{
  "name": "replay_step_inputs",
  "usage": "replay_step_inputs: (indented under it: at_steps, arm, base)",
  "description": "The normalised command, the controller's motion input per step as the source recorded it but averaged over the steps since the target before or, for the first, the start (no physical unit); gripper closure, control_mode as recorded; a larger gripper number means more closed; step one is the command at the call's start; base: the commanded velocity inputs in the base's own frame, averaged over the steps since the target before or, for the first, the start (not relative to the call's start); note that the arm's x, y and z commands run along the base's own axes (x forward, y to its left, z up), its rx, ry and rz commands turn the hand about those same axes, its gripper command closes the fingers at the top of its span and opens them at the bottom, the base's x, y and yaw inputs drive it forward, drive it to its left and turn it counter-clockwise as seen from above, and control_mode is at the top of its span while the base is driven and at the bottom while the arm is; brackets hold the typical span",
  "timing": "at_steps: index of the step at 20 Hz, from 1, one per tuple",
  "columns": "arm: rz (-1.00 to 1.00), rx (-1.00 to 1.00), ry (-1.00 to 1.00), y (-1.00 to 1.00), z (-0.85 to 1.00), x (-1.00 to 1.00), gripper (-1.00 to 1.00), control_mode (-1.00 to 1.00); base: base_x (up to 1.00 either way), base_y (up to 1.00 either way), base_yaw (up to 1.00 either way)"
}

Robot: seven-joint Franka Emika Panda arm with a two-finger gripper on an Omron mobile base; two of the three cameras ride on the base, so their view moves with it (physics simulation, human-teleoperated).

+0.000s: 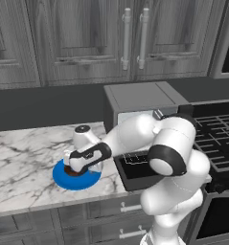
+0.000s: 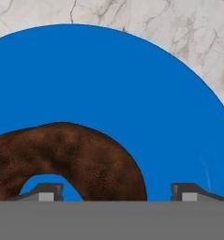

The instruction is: Pick up the bagel from the plate, place it on the toaster oven rack, close the door, and set the timer.

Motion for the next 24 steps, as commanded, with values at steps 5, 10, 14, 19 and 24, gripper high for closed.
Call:
replay_step_inputs:
  at_steps: [5,10,14,19,24]
  arm:
    - [0.0,0.0,0.0,0.0,-0.01,0.0,1.0,-1.0]
    - [0.0,0.0,-0.01,0.0,0.0,-0.11,1.0,-1.0]
    - [-0.01,0.0,-0.04,-0.07,0.12,-0.32,1.0,-1.0]
    - [-0.03,0.02,-0.03,-0.23,0.52,-0.4,1.0,-1.0]
    - [-0.05,0.08,-0.02,-0.37,0.76,-0.38,1.0,-1.0]
  base:
    - [0.0,0.0,0.0]
    - [0.0,0.0,0.0]
    - [0.0,0.0,0.0]
    - [0.0,0.0,0.0]
    - [0.0,0.0,0.0]
